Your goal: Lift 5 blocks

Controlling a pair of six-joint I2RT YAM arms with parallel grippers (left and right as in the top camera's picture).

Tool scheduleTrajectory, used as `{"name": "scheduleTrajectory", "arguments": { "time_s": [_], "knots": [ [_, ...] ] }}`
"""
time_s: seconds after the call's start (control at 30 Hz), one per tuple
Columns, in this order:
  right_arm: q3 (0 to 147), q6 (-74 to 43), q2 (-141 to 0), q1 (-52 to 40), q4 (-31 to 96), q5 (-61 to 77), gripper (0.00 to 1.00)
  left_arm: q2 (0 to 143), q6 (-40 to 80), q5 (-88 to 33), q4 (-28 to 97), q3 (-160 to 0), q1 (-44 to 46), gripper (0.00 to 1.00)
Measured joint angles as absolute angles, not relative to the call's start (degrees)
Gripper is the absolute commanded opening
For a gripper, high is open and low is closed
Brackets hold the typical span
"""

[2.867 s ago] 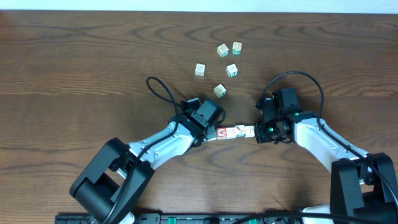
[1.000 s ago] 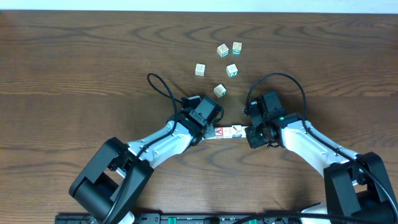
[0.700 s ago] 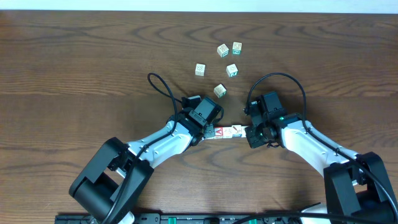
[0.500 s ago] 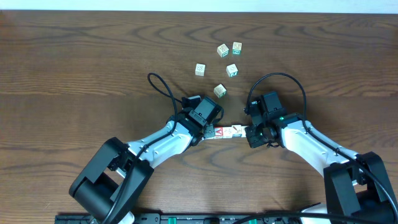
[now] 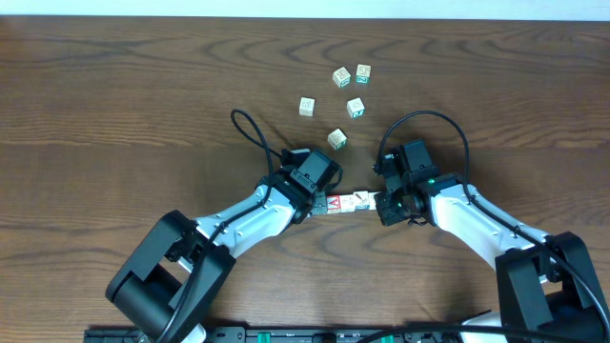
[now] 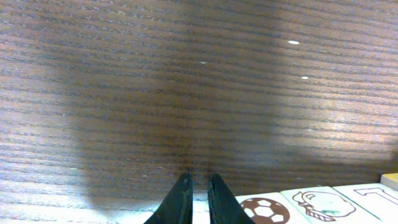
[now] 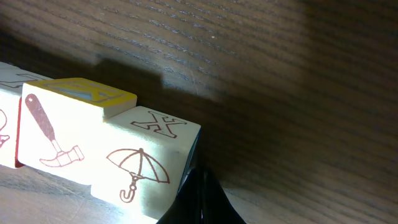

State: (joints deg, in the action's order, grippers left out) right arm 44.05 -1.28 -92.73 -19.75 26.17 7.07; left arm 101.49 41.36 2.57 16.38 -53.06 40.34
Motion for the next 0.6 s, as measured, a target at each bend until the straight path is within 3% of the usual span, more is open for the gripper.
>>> {"name": "scheduleTrajectory", "arguments": {
  "time_s": [0.1, 0.2, 0.23, 0.3, 0.37, 0.43, 0.6],
  "knots": [
    [44.1, -1.3, -92.7, -19.7, 26.2, 7.0, 0.01, 101.5, 40.6, 3.0, 16.6, -53.1, 40.3, 0.25],
    [44.1, -1.3, -92.7, -19.7, 26.2, 6.2, 0.01, 101.4, 40.2, 4.4, 17.0, -53.1, 40.3, 0.43],
    [44.1, -1.4, -92.7, -19.7, 26.2, 5.8, 0.01, 101.4, 40.0, 5.0, 17.2, -53.1, 40.3, 0.43],
    [44.1, -1.5, -92.7, -19.7, 26.2, 5.7, 0.01, 101.4, 40.0, 5.7, 17.6, -53.1, 40.3, 0.43],
    [44.1, -1.5, -92.7, -19.7, 26.1, 6.3, 0.01, 101.4, 39.6, 6.0, 17.6, -53.1, 40.3, 0.27],
    [44.1, -1.5, -92.7, -19.8, 26.1, 7.0, 0.01, 101.4, 39.4, 5.7, 17.7, -53.1, 40.4, 0.23],
    [44.1, -1.5, -92.9, -20.0, 26.1, 8.5, 0.01, 101.4, 38.6, 5.5, 18.5, -53.1, 40.8, 0.19]
  ]
}}
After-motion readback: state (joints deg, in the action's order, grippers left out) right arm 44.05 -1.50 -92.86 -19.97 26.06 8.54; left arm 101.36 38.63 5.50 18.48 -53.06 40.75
